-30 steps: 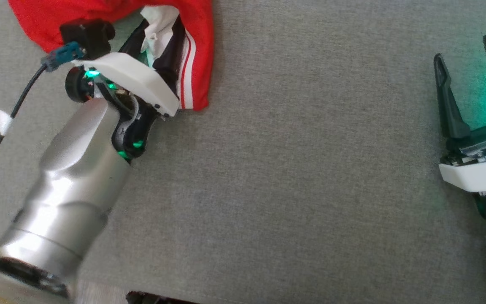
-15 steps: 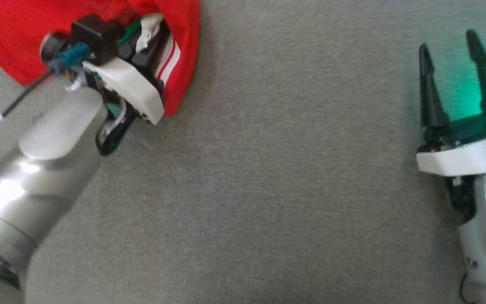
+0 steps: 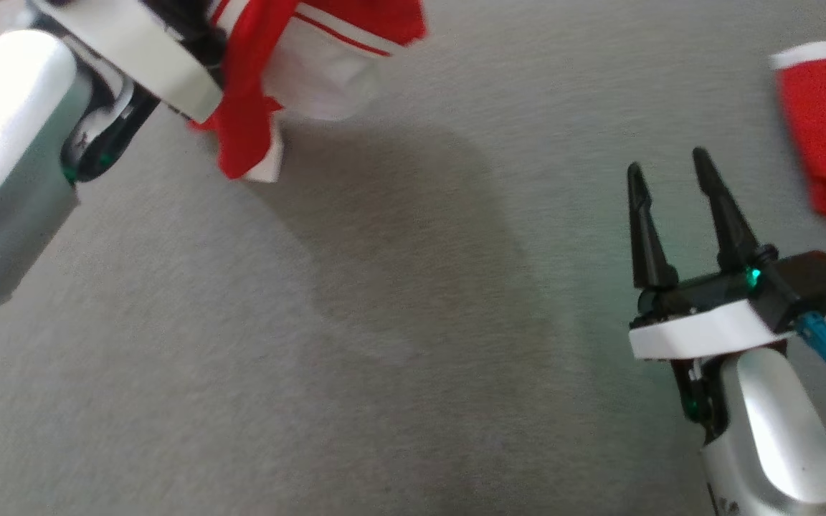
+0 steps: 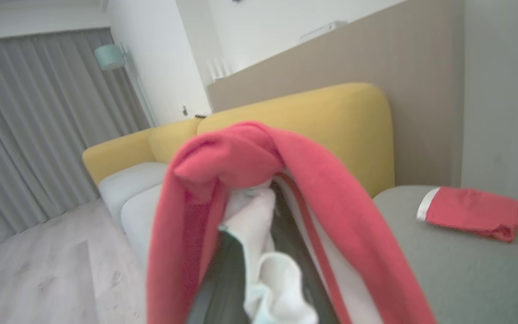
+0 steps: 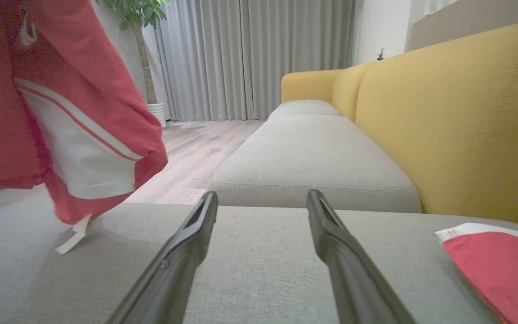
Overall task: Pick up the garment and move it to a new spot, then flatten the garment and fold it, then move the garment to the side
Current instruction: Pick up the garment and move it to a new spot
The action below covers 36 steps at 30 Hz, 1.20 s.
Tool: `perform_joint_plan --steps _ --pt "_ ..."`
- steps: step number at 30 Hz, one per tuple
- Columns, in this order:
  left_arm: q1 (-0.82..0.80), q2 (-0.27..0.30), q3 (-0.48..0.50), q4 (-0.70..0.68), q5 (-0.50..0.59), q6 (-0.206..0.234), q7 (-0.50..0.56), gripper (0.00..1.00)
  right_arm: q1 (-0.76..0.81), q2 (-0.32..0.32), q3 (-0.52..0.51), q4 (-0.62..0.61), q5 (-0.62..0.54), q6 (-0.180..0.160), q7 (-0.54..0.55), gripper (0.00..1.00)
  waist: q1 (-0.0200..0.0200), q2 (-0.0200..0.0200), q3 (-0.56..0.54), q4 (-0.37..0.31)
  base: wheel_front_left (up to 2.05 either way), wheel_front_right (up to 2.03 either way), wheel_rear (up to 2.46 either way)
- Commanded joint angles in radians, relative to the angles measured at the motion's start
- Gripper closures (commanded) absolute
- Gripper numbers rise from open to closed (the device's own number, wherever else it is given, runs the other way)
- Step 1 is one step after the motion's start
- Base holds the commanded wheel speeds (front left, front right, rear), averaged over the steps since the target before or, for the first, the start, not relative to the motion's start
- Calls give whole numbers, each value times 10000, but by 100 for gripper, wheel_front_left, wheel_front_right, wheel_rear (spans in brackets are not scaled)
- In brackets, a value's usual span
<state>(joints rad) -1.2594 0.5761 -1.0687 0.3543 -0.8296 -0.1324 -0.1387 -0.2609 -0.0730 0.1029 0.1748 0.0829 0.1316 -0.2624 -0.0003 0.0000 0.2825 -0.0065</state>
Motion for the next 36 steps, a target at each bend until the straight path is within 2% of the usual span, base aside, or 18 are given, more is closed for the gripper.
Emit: perform_joint_plan --steps 1,6,10,14,19,20,21,24,26,27,29,31,36 --pt "-716 365 458 -442 -139 19 115 100 56 114 265 -312 101 -9 6 0 3 0 -1123 -1227 0 0 0" --pt "-619 71 417 -1350 -625 120 620 100 156 207 359 -499 208 -9 6 0 3 0 -1250 -2021 0 0 0" --pt "-67 -300 -293 -1515 -478 253 1061 100 94 223 744 -662 553 -9 6 0 3 0 -804 -2774 0 0 0" --pt "794 -522 -998 -999 -326 365 1211 100 23 225 1225 -812 952 -9 6 0 3 0 -185 -3331 0 0 0" --pt "2261 -925 -1451 459 -619 477 886 100 -106 226 1846 -940 1339 -9 6 0 3 0 497 -3763 0 0 0" --pt "2535 -1015 -1503 772 -610 536 728 56 -134 226 1939 -953 1382 -9 6 0 3 0 576 -3802 0 0 0" --pt "2796 -1116 -1535 1066 -585 636 516 0 -154 226 2014 -961 1419 -9 6 0 3 0 632 -3815 0 0 0" --pt "3589 -1519 -1381 1795 -664 1167 -424 0 -145 226 2114 -920 1428 -9 6 0 3 0 613 -3712 0 0 0" --pt "4125 -1808 -992 2131 -792 1731 -956 0 -77 226 2058 -833 1380 -9 6 0 3 0 454 -3516 0 0 0" --pt "4125 -1808 -992 2131 -792 1731 -956 0 -77 226 2058 -833 1380 -9 6 0 3 0 454 -3516 0 0 0" --pt "4694 -2043 -421 2270 -810 2288 -1186 0 17 226 1941 -711 1270 -9 6 0 3 0 195 -3205 0 0 0" --pt "5273 -2229 631 1796 -453 2777 -1219 0 125 226 1790 -590 1145 -9 6 0 3 0 -66 -2823 0 0 0" --pt "7549 -2591 3184 73 1380 3395 -1227 0 592 227 1166 -224 738 -9 6 0 3 0 -1091 -1548 0 0 0"
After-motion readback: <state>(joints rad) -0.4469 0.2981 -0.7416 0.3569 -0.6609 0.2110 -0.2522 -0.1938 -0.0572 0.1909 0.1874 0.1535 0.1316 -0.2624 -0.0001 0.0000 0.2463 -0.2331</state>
